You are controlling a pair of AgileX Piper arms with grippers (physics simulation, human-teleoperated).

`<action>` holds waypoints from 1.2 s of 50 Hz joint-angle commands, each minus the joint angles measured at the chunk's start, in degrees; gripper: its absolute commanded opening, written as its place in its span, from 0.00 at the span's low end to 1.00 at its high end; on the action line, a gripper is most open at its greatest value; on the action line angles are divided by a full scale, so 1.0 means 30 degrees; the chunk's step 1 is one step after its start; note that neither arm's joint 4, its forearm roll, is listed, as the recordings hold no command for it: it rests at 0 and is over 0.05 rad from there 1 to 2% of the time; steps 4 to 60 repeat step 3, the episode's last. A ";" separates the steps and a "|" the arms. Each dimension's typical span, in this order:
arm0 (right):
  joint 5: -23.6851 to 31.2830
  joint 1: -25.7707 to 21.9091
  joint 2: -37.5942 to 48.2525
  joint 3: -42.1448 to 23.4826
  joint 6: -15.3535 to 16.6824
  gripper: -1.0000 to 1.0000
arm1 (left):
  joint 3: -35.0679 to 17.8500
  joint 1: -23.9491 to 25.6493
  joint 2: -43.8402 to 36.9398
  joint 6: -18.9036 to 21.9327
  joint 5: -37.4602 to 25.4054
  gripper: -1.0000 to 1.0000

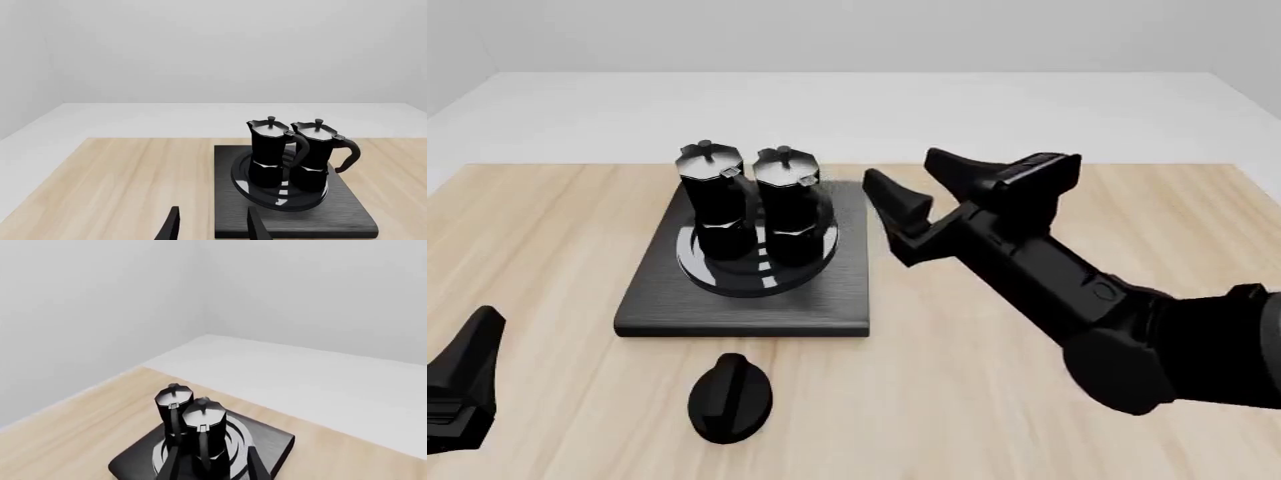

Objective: Put both moka pots on the stove.

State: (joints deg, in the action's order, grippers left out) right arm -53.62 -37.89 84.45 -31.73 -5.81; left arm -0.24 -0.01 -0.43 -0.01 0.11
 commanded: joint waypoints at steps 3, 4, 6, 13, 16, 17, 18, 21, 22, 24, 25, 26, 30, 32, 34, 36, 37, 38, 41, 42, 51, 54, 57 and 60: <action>0.1357 0.0185 -0.2795 0.1451 0.0052 1.00 | 0.0000 -0.0004 0.0004 0.0003 0.0000 1.00; 0.1357 0.0185 -0.2795 0.1451 0.0052 1.00 | 0.0000 -0.0004 0.0004 0.0003 0.0000 1.00; 0.1357 0.0185 -0.2795 0.1451 0.0052 1.00 | 0.0000 -0.0004 0.0004 0.0003 0.0000 1.00; 0.1357 0.0185 -0.2795 0.1451 0.0052 1.00 | 0.0000 -0.0004 0.0004 0.0003 0.0000 1.00; 0.1357 0.0185 -0.2795 0.1451 0.0052 1.00 | 0.0000 -0.0004 0.0004 0.0003 0.0000 1.00; 0.1357 0.0185 -0.2795 0.1451 0.0052 1.00 | 0.0000 -0.0004 0.0004 0.0003 0.0000 1.00; 0.1357 0.0185 -0.2795 0.1451 0.0052 1.00 | 0.0000 -0.0004 0.0004 0.0003 0.0000 1.00; 0.1357 0.0185 -0.2795 0.1451 0.0052 1.00 | 0.0000 -0.0004 0.0004 0.0003 0.0000 1.00; 0.1357 0.0185 -0.2795 0.1451 0.0052 1.00 | 0.0000 -0.0004 0.0004 0.0003 0.0000 1.00; 0.1357 0.0185 -0.2795 0.1451 0.0052 1.00 | 0.0000 -0.0004 0.0004 0.0003 0.0000 1.00; 0.1357 0.0185 -0.2795 0.1451 0.0052 1.00 | 0.0000 -0.0004 0.0004 0.0003 0.0000 1.00; 0.1357 0.0185 -0.2795 0.1451 0.0052 1.00 | 0.0000 -0.0004 0.0004 0.0003 0.0000 1.00; 0.1357 0.0185 -0.2795 0.1451 0.0052 1.00 | 0.0000 -0.0004 0.0004 0.0003 0.0000 1.00; 0.1357 0.0185 -0.2795 0.1451 0.0052 1.00 | 0.0000 -0.0004 0.0004 0.0003 0.0000 1.00; 0.1357 0.0185 -0.2795 0.1451 0.0052 1.00 | 0.0000 -0.0004 0.0004 0.0003 0.0000 1.00; 0.1357 0.0185 -0.2795 0.1451 0.0052 1.00 | 0.0000 -0.0004 0.0004 0.0003 0.0000 1.00; 0.1357 0.0185 -0.2795 0.1451 0.0052 1.00 | 0.0000 -0.0004 0.0004 0.0003 0.0000 1.00; 0.1357 0.0185 -0.2795 0.1451 0.0052 1.00 | 0.0000 -0.0004 0.0004 0.0003 0.0000 1.00; 0.1357 0.0185 -0.2795 0.1451 0.0052 1.00 | 0.0000 -0.0004 0.0004 0.0003 0.0000 1.00; 0.1357 0.0185 -0.2795 0.1451 0.0052 1.00 | 0.0000 -0.0004 0.0004 0.0003 0.0000 1.00; 0.1357 0.0185 -0.2795 0.1451 0.0052 1.00 | 0.0000 -0.0004 0.0004 0.0003 0.0000 1.00; 0.1357 0.0185 -0.2795 0.1451 0.0052 1.00 | 0.0000 -0.0004 0.0004 0.0003 0.0000 1.00; 0.1357 0.0185 -0.2795 0.1451 0.0052 1.00 | 0.0000 -0.0004 0.0004 0.0003 0.0000 1.00; 0.1357 0.0185 -0.2795 0.1451 0.0052 1.00 | 0.0000 -0.0004 0.0004 0.0003 0.0000 1.00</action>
